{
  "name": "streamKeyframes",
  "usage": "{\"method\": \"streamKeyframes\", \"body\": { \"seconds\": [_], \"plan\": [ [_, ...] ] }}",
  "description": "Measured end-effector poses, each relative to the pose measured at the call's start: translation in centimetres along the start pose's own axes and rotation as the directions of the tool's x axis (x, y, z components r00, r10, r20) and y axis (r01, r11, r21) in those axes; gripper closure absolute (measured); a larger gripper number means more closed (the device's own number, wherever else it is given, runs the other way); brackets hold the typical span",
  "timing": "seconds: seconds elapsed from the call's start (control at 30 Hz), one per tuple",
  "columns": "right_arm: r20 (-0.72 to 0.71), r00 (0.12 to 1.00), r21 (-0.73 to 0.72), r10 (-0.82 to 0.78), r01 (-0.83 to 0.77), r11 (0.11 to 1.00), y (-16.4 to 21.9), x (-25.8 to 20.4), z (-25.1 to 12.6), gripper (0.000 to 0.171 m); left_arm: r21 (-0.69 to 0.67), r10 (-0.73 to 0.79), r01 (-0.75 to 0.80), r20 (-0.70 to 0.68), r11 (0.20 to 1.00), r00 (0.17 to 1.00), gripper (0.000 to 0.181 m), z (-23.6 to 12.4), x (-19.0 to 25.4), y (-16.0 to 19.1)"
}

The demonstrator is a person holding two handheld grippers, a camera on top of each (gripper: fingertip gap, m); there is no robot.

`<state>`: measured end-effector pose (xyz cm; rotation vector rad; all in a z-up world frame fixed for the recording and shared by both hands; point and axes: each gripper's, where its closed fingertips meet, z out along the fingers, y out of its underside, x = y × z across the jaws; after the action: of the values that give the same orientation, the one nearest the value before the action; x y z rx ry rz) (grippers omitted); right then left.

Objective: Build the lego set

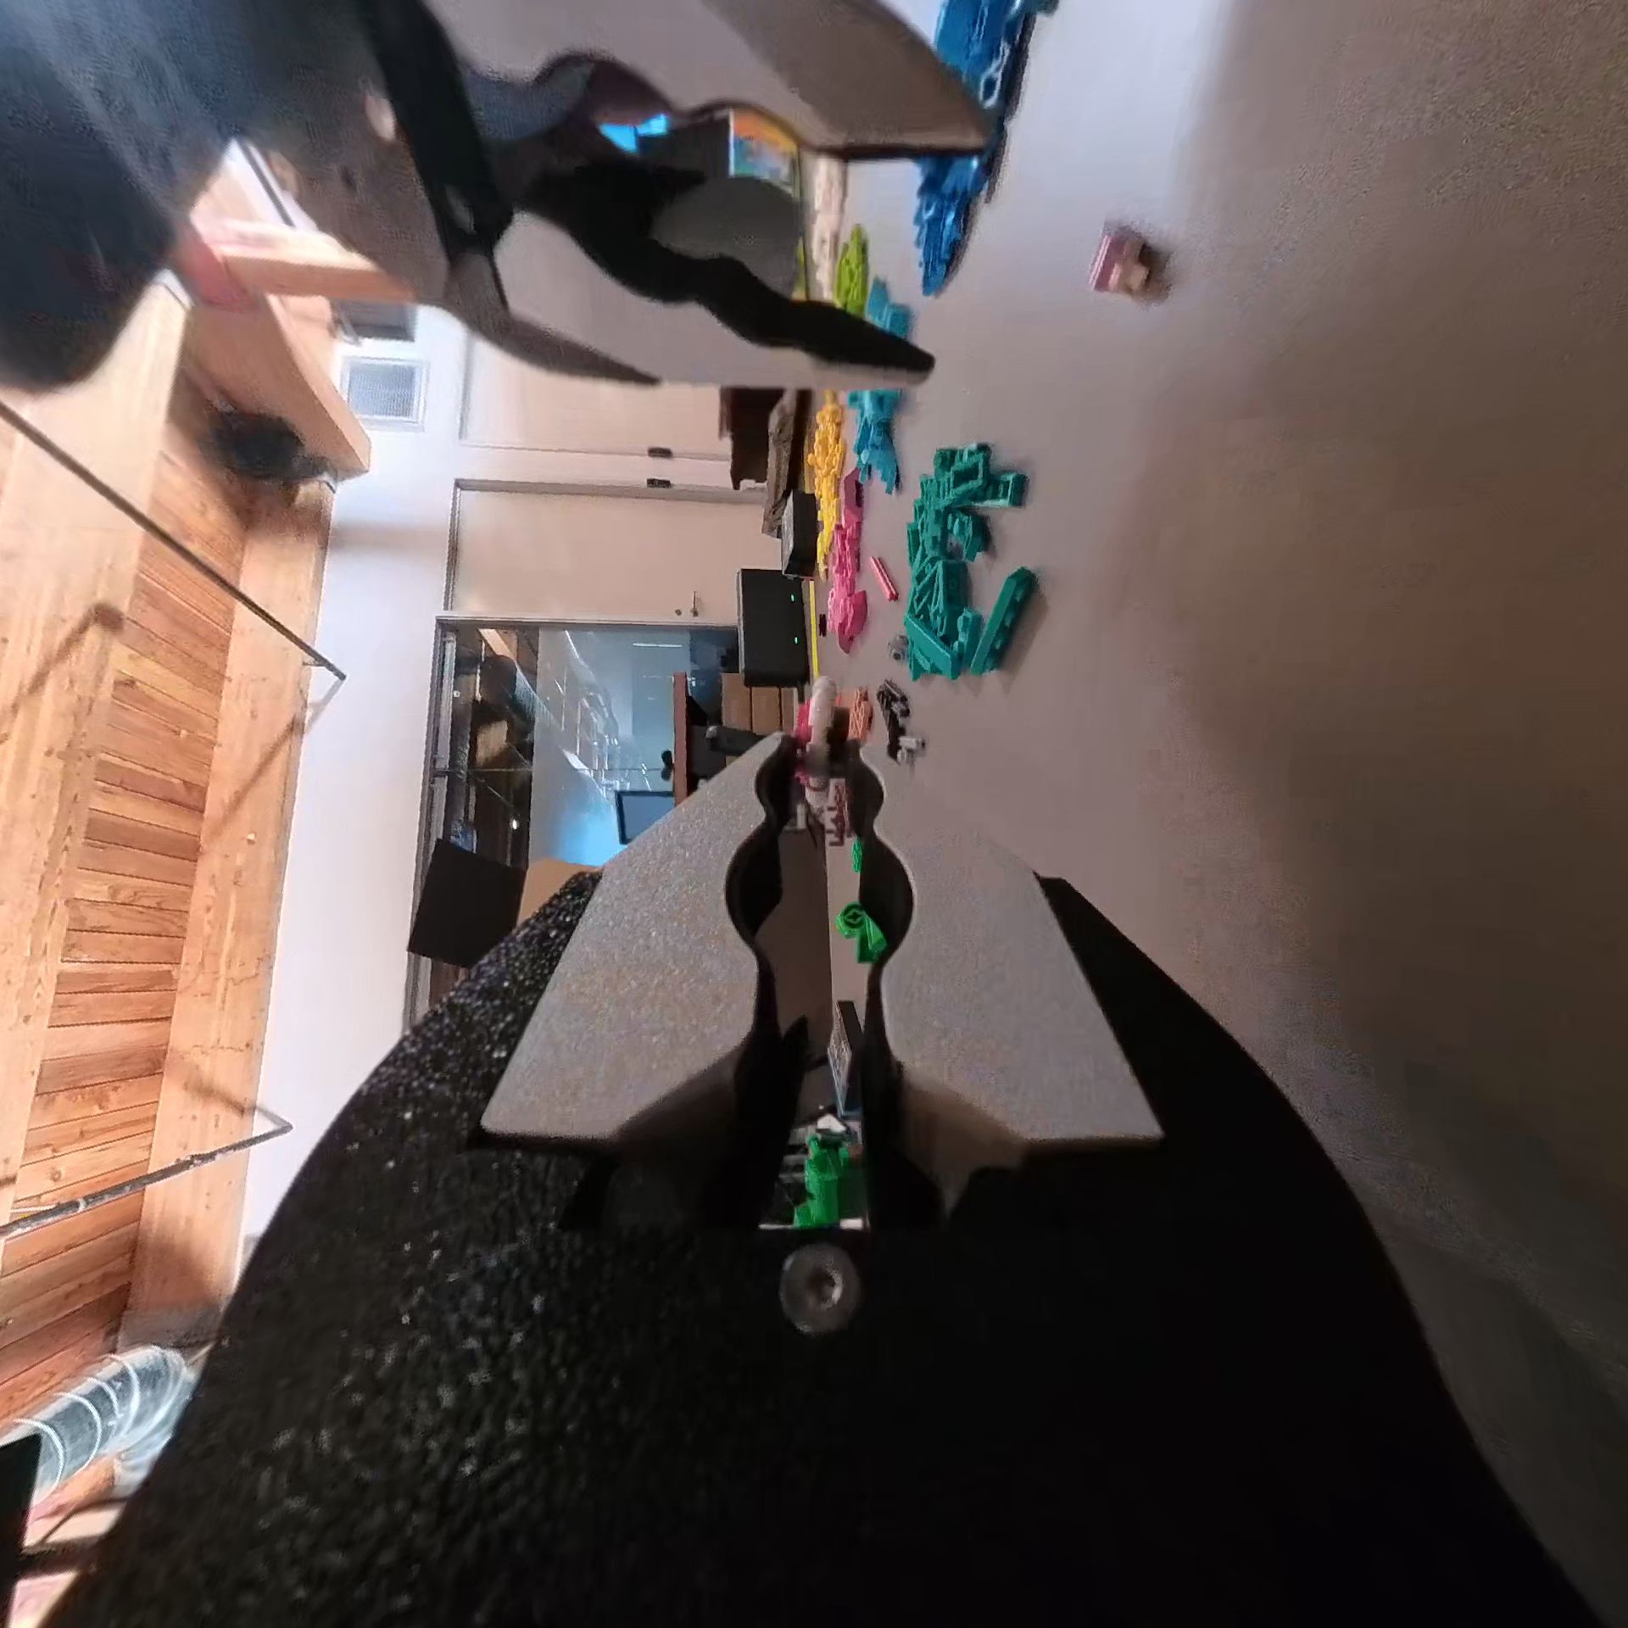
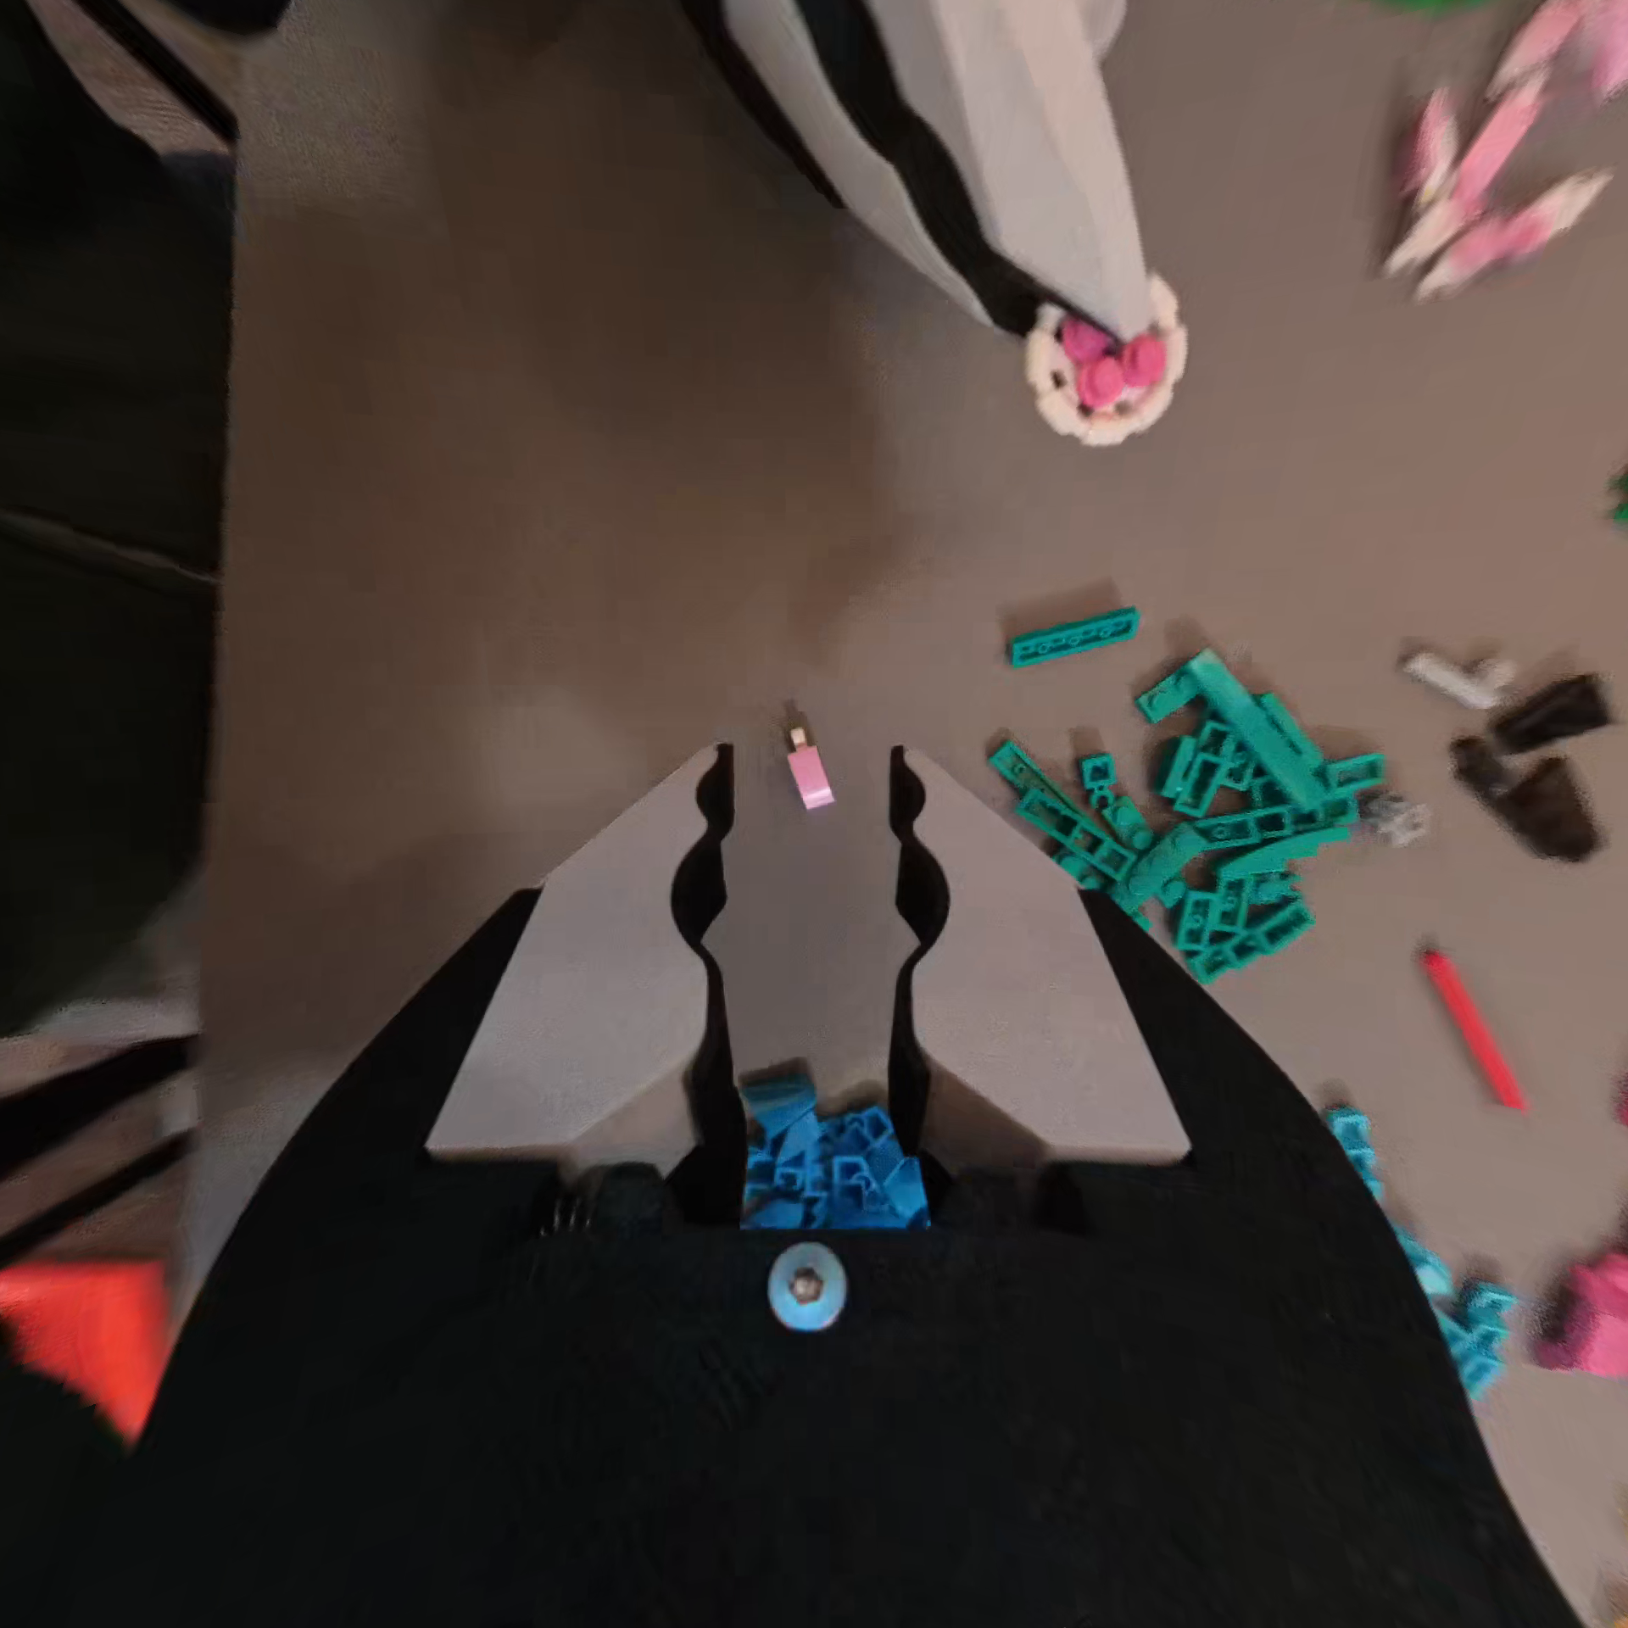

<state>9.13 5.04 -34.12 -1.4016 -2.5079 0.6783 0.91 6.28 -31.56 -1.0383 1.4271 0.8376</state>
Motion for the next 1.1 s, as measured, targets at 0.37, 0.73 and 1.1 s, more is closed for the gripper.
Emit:
{"method": "streamKeyframes", "body": {
  "seconds": [0.37,0.73,1.1],
  "plan": [
    [-0.106,0.991,0.211,-0.078,0.099,0.972,1.7,-0.2,2.4,0.144,0.056,0.045,-0.043,-0.032,0.997,0.998,0.173,-0.2,0.9,-1.8],
    [-0.161,0.983,0.348,0.094,-0.033,0.937,0.2,0.0,2.5,0.165,-0.02,0.035,-0.035,-0.024,0.999,0.999,0.173,0.2,1.4,-0.8],
    [-0.401,0.836,0.574,0.374,-0.089,0.814,-4.2,2.3,1.5,0.165,0.004,0.111,-0.111,-0.026,0.994,0.994,0.173,-0.6,2.4,-1.9]
  ]
}}
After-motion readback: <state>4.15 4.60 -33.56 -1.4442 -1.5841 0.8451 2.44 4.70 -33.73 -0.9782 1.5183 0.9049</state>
